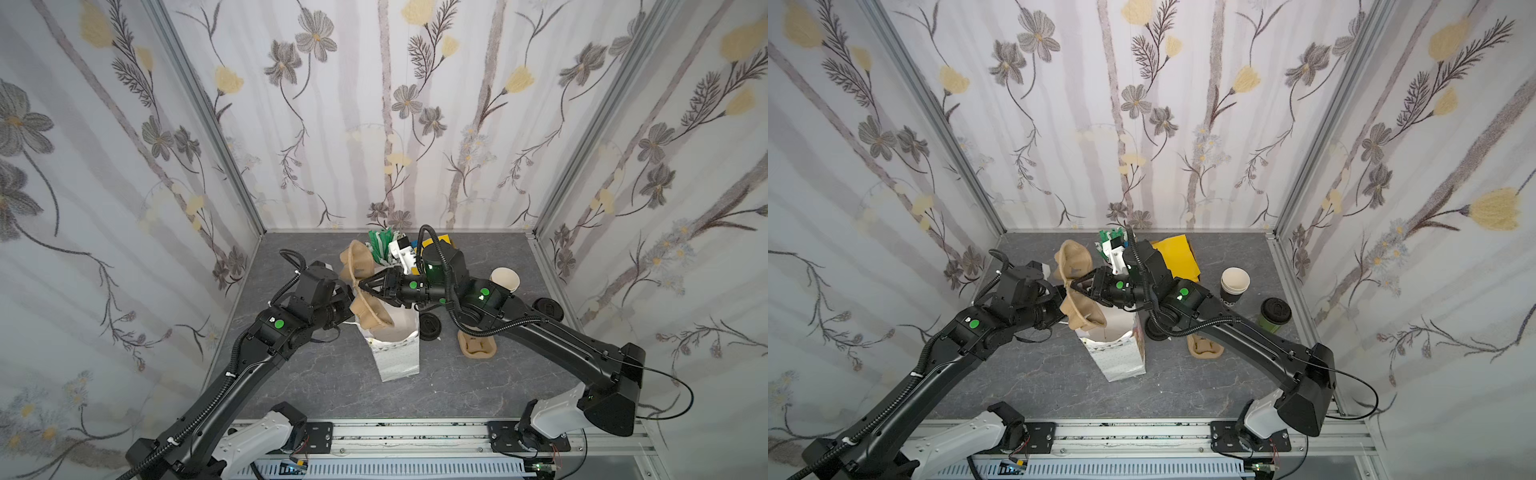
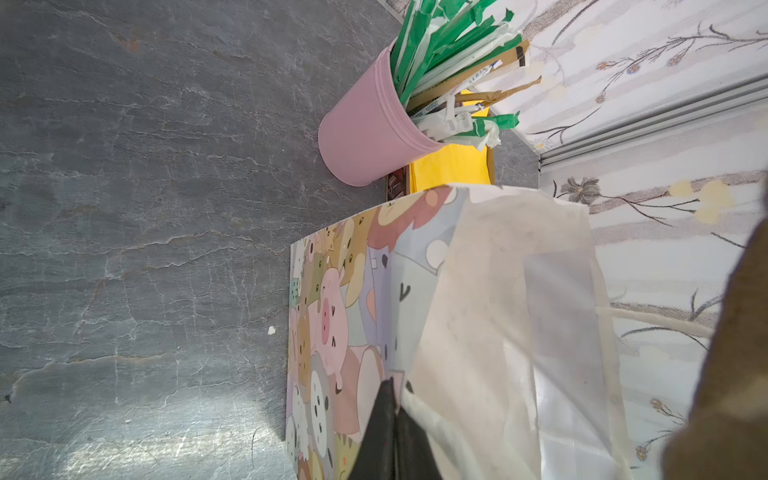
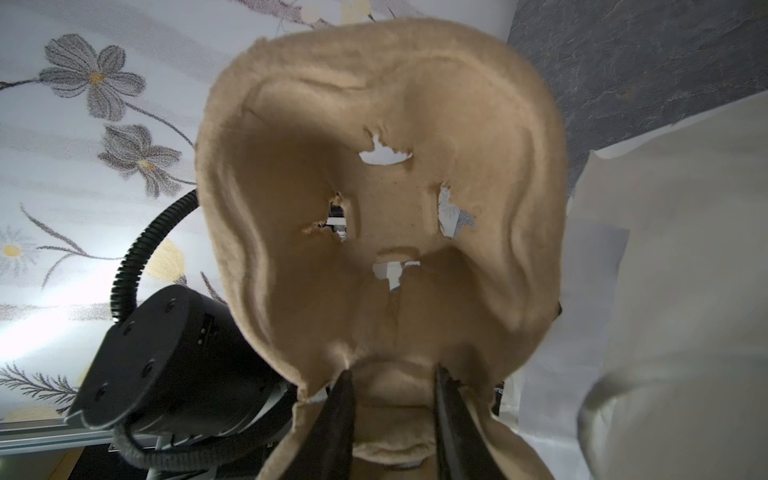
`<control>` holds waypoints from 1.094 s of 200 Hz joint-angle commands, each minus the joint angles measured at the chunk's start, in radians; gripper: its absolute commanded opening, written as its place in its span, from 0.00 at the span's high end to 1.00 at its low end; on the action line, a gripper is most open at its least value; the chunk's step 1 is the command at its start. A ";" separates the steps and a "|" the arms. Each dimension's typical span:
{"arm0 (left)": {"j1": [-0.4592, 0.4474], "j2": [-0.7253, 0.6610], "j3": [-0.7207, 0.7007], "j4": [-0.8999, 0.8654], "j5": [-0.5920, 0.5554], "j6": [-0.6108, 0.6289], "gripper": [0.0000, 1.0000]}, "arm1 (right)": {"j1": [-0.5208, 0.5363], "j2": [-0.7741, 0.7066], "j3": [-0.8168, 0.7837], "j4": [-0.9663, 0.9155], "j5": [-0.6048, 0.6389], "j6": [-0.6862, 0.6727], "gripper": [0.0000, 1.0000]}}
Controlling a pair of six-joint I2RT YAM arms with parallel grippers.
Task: Pack a coffee takeout order
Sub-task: Place the cup tray in the takeout bag.
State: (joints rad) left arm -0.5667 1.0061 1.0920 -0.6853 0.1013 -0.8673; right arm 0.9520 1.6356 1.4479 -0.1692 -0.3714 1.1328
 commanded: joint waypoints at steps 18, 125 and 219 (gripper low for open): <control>0.000 -0.005 -0.003 0.048 -0.021 -0.011 1.00 | -0.013 -0.024 -0.028 0.008 0.003 -0.001 0.72; -0.001 0.009 -0.008 0.054 -0.031 -0.011 1.00 | -0.042 -0.096 0.017 -0.181 0.096 -0.099 0.72; -0.001 0.023 -0.004 0.056 -0.016 -0.001 1.00 | 0.000 -0.078 0.114 -0.159 0.109 -0.076 0.73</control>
State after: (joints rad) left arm -0.5667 1.0275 1.0843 -0.6464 0.0872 -0.8684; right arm 0.9249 1.5253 1.5200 -0.4019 -0.2276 1.0206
